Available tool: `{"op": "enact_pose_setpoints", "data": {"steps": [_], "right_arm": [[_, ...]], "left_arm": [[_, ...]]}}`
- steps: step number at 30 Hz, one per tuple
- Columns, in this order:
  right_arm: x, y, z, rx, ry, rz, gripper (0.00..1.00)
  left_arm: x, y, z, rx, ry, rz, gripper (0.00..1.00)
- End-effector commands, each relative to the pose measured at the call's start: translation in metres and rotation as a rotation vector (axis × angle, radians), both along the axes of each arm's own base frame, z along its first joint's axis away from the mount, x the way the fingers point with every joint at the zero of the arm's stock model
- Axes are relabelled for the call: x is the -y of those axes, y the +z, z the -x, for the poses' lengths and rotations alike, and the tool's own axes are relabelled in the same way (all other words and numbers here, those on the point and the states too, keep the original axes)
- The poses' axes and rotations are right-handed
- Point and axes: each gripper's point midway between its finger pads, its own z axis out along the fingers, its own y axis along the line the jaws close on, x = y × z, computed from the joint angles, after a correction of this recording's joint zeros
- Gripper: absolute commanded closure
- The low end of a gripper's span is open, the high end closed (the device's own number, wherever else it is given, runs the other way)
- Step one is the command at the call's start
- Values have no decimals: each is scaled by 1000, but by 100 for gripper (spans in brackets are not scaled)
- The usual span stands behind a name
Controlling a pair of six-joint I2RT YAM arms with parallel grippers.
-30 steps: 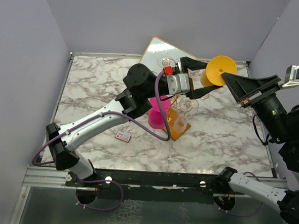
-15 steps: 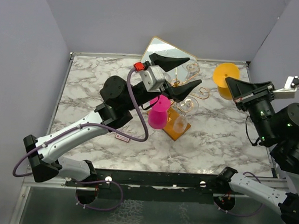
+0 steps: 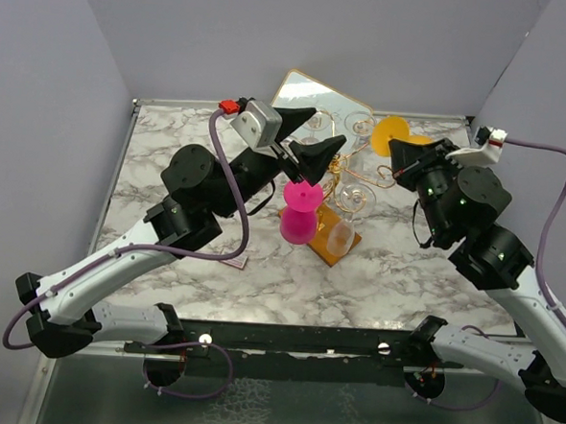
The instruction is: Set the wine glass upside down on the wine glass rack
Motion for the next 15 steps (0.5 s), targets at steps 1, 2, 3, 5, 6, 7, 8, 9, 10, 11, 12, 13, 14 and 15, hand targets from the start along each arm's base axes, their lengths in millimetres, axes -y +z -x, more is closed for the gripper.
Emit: {"op": "enact_pose_setpoints", "data": {"steps": [1, 2, 3, 5, 6, 7, 8, 9, 10, 11, 12, 13, 14, 15], "right_arm": [[-18, 5, -9, 25, 42, -35, 99], [-21, 2, -9, 18, 50, -41, 99], [-24, 0, -10, 13, 56, -48, 99], [-26, -6, -11, -2, 62, -64, 99], [-28, -8, -10, -8, 69, -71, 99], [-31, -11, -11, -16, 77, -76, 99], [-33, -14, -11, -26, 86, -82, 99], [-36, -17, -10, -35, 95, -87, 99], [-37, -19, -10, -41, 103, -92, 99], [-39, -23, -10, -54, 106, -100, 99], [-40, -26, -9, -67, 109, -108, 99], [-41, -29, -9, -77, 113, -115, 99], [-42, -31, -8, -83, 120, -124, 99], [-43, -34, -7, -90, 126, -131, 99]], "left_arm": [[-15, -7, 0, -87, 38, -11, 31], [-16, -8, 1, -95, 36, -13, 31], [-17, -9, 2, -103, 35, -17, 31], [-20, -11, 3, -119, 37, -17, 31], [-22, -11, 3, -124, 40, -17, 31], [-24, -12, 4, -129, 40, -17, 31], [-25, -12, 5, -132, 40, -16, 31], [-27, -10, 6, -132, 41, -11, 31], [-29, -10, 7, -134, 41, -8, 31], [-30, -10, 8, -136, 42, -7, 31], [-32, -9, 8, -137, 47, -5, 31], [-34, -9, 8, -137, 50, -3, 31], [-35, -8, 8, -138, 52, -1, 31], [-36, -8, 8, -141, 54, 2, 31]]}}
